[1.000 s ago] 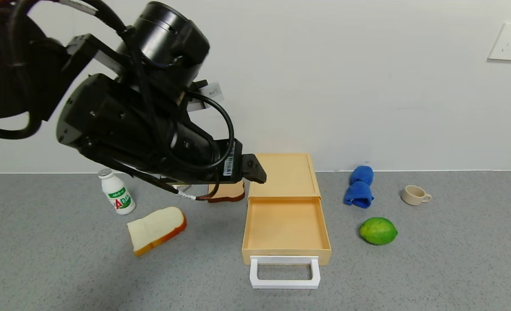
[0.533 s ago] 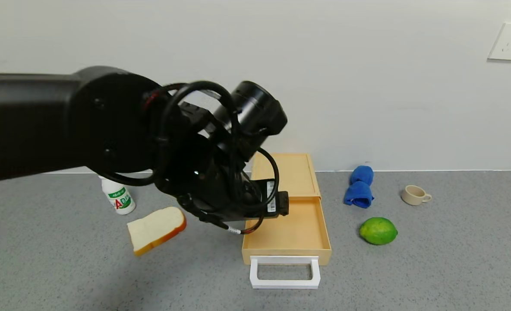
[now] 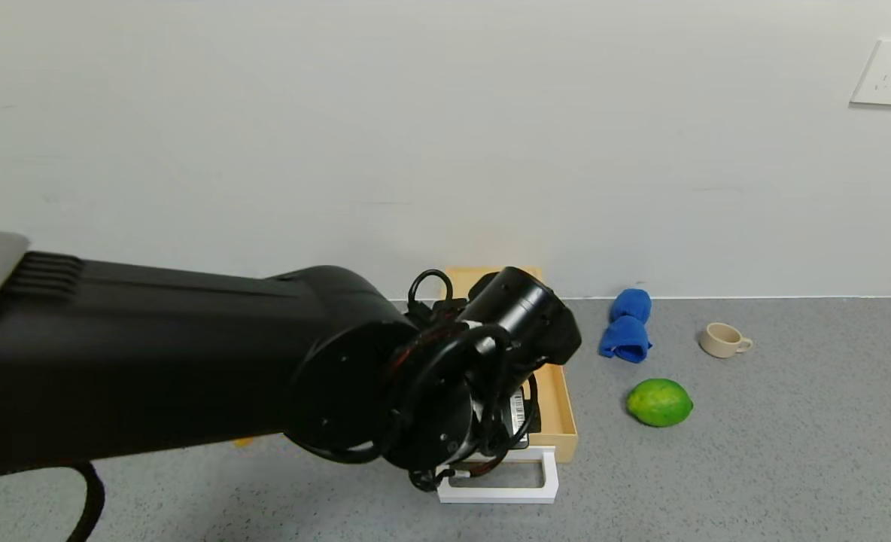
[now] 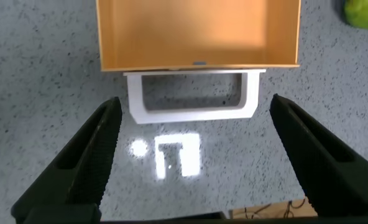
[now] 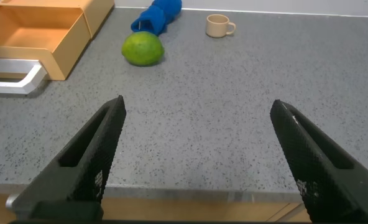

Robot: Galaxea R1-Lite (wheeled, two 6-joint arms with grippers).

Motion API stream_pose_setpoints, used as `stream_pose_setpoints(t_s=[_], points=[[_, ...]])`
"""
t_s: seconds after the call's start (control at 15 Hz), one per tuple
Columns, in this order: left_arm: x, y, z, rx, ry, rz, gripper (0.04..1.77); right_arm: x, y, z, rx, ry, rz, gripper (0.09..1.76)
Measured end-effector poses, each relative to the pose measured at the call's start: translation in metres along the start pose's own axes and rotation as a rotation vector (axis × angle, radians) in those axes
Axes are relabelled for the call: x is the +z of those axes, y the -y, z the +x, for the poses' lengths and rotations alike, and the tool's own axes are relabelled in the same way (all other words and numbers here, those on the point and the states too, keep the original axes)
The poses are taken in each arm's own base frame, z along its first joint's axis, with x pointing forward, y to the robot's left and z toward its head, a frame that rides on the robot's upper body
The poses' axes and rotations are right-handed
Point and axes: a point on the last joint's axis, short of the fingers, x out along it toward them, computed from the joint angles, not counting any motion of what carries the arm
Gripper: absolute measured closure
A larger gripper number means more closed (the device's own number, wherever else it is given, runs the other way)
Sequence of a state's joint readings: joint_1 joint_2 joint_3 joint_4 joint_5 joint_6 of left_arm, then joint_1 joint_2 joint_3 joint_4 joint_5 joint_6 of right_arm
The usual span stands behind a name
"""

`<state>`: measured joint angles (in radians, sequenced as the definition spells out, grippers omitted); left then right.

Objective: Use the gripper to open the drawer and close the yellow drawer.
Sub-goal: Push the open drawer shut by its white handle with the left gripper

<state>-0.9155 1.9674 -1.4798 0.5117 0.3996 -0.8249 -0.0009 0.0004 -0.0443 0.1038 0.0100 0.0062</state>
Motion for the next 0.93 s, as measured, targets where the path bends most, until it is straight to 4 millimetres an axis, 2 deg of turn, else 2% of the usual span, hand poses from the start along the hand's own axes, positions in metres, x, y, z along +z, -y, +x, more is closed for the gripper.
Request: stream_pose_setpoints(t_s=[0.53,0.93], points=[[-0.048,0.013,0.026,0.056,0.072,-0.027,0.09,0.0,0.0,0.0,0.001,0.0,0.0,0.14],[-0.062,0.019,0.048,0.068,0.051,-0.014,0.09,0.0,0.0,0.0,0.0,0.0,0.0,0.14]])
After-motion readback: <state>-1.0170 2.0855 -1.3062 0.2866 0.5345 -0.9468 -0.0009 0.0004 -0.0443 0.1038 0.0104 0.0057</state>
